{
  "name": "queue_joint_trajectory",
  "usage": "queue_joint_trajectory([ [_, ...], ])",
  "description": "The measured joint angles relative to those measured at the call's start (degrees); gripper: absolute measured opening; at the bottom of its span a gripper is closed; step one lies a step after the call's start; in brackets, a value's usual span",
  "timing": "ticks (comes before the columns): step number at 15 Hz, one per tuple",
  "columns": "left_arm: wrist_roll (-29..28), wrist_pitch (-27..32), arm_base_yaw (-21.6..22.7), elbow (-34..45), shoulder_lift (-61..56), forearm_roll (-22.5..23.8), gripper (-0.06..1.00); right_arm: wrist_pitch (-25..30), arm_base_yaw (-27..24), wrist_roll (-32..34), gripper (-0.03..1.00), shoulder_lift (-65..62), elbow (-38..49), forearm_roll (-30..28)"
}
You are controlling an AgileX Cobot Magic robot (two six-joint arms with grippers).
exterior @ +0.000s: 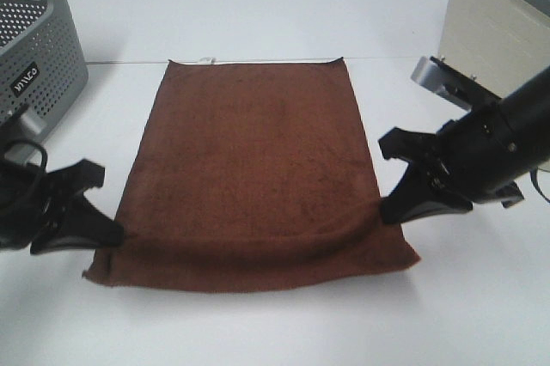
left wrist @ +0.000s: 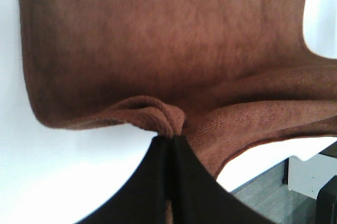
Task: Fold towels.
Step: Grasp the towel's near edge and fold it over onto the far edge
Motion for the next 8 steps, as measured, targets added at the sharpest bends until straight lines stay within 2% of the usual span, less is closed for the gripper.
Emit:
queue_joint_trajectory([
  [2, -7.8, -0.1, 0.0, -7.8, 0.5, 6.9, 0.00, 0.7, 0.0, 0.6, 0.00, 4.4, -7.4, -0.1],
  [3, -7.8, -0.1, 0.0, -7.8, 0.5, 6.9, 0.00, 0.7, 0.0, 0.6, 0.00, 4.4, -7.4, -0.1],
  [5, -15.8, -0.1, 0.0, -17.2, 3.8, 14.8, 0.00, 2.1, 0.0, 1.8, 0.00, 9.7, -16.0, -0.9],
  [7, -23.3, -0.1, 0.0, -27.2, 10.6, 22.1, 0.00, 4.4, 0.0, 5.3, 0.00, 16.8, -28.0, -4.2],
  [8, -24.4, -0.1, 0.0, -31.4, 13.2, 23.1, 0.00, 5.0, 0.0, 7.3, 0.00, 19.4, -32.6, -6.7],
])
